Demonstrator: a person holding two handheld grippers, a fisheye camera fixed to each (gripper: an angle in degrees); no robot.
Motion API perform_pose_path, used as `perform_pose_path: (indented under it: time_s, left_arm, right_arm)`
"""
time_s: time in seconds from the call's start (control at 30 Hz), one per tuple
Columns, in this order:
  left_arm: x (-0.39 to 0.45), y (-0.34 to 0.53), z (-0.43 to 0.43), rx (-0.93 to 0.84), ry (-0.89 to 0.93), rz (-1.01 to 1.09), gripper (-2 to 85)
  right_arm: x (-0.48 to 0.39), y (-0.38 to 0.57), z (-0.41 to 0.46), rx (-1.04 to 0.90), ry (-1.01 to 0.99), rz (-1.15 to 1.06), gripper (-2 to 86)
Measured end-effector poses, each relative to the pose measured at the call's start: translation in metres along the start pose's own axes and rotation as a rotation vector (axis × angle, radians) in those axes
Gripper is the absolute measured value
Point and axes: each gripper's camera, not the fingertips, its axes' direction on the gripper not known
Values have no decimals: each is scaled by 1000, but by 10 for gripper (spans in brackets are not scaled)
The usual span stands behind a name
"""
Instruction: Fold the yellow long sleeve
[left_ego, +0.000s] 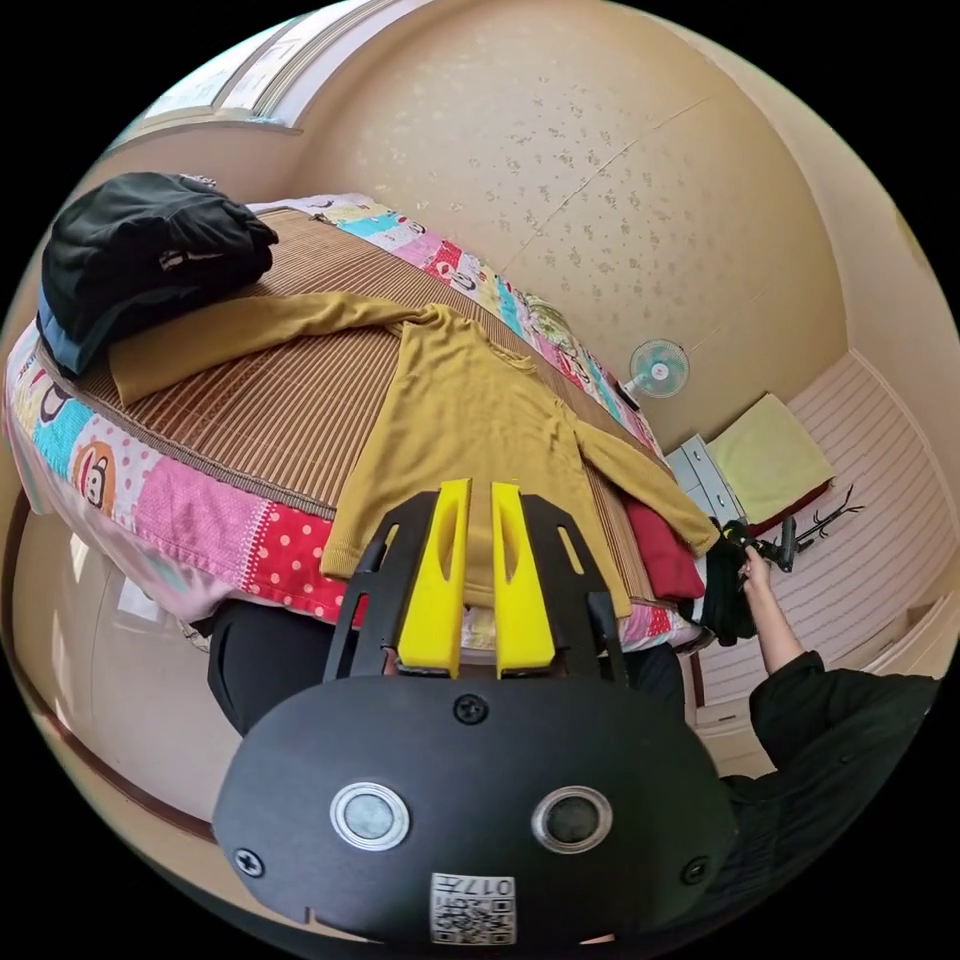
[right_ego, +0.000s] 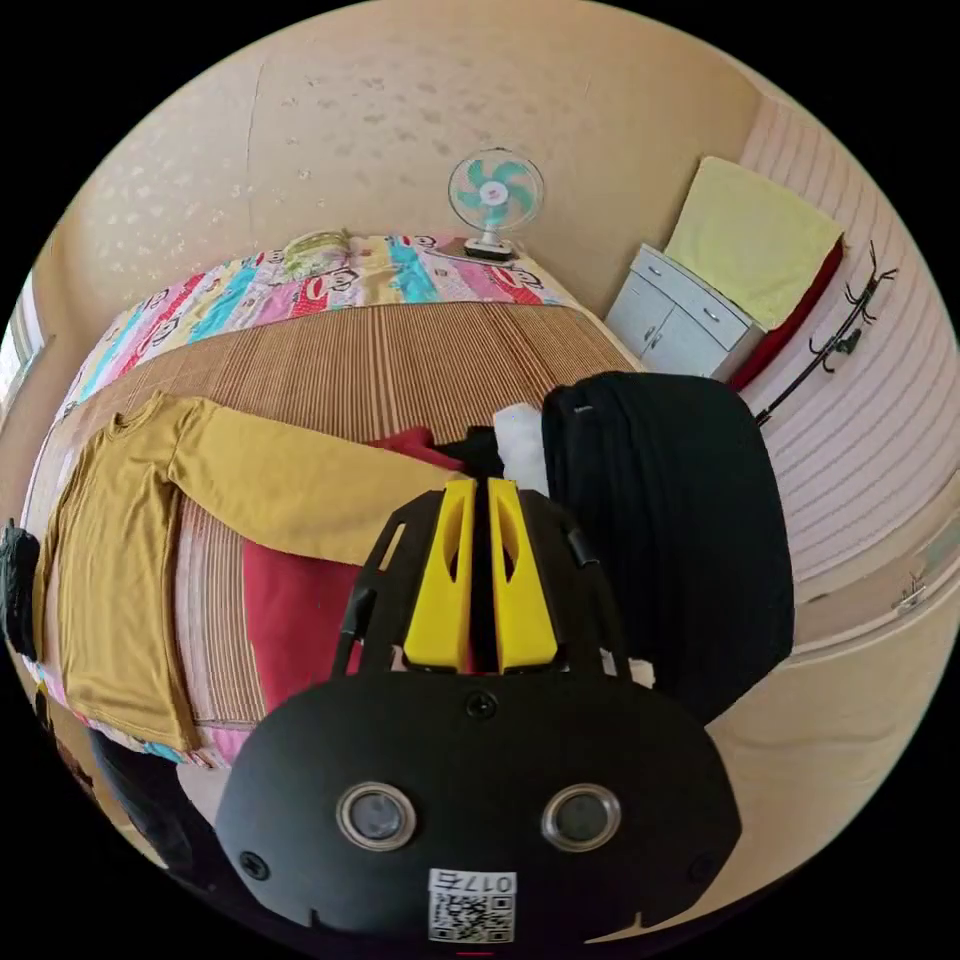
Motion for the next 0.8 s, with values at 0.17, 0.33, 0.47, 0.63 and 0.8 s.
perform_pose_path:
  time_s: [0.17,0.33,0.47,0.63,0.8]
  left_arm:
    - [-6,-22,-14,11,-112,37,52]
    - [-33,-98,-15,-47,-389,151,67]
    - [-85,-157,12,-156,-578,140,85]
    - [-123,-190,70,-379,-731,198,59]
    - [-133,-222,66,-481,-655,229,1]
  right_arm:
    - [2,77,-9,79,-195,134,7]
    - [-27,140,-29,59,-388,68,4]
    - [-35,180,-35,2,-469,65,4]
    - [-25,214,-34,-5,-480,133,5]
    - [-15,235,-44,58,-472,145,5]
